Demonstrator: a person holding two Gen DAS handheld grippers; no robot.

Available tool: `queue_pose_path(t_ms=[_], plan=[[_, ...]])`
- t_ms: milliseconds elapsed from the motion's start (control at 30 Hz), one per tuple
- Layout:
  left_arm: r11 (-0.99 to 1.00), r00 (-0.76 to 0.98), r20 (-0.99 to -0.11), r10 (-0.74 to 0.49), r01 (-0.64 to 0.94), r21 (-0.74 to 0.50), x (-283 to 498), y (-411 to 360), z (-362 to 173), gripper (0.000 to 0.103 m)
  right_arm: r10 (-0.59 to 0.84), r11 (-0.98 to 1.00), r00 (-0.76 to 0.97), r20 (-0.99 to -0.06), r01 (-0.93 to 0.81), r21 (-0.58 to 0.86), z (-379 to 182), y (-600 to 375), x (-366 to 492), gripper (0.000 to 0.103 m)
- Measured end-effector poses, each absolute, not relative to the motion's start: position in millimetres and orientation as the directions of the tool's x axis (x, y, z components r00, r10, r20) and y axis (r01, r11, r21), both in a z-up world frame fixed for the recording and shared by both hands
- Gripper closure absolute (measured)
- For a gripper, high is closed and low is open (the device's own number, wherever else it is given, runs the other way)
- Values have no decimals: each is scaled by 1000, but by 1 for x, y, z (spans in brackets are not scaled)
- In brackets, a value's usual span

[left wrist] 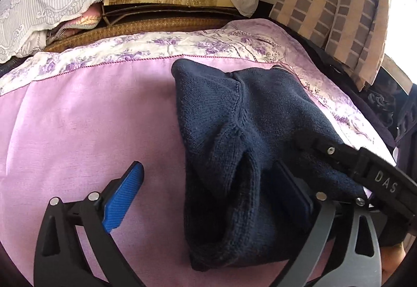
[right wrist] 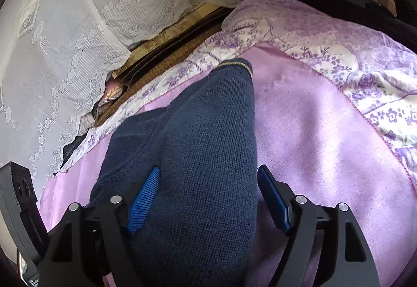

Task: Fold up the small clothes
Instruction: 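Lower the bundle onto the pink sheet and open both grippers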

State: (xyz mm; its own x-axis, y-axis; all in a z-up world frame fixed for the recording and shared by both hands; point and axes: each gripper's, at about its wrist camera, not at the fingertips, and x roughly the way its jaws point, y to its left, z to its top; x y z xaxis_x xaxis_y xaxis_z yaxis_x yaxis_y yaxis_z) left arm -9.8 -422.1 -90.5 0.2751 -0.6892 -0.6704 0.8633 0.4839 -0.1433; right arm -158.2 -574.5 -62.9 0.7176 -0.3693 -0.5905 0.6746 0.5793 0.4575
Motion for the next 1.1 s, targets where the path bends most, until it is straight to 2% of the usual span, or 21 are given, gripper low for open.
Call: queue_pose_path(t_ms=[100, 167, 267, 333, 467, 1100], plan=[[510, 327, -656, -680, 854, -104, -12, -414, -88, 5, -454, 580, 704, -546, 699, 419, -47, -564, -174, 26], [526, 361, -641, -677, 847, -79, -14, -410, -85, 5, -499, 587, 668, -552, 729, 352, -42, -552, -179, 22], [546, 394, -631, -668, 836, -56, -15, -406, -84, 5, -524, 575, 604, -600, 771, 274, -46, -547, -178, 14], [553, 396, -637, -662, 831, -57, -13, -406, -85, 5, -516, 563, 592, -619, 779, 276, -51, -552, -177, 4], [559, 396, -642, -656, 827, -61, -10, -406, -86, 4, -435, 547, 638, -636, 748, 376, -65, -566, -182, 4], [582, 503, -570, -650, 812, 52, -47, -363, -76, 4, -500, 538, 604, -621, 778, 324, -48, -527, -198, 4]])
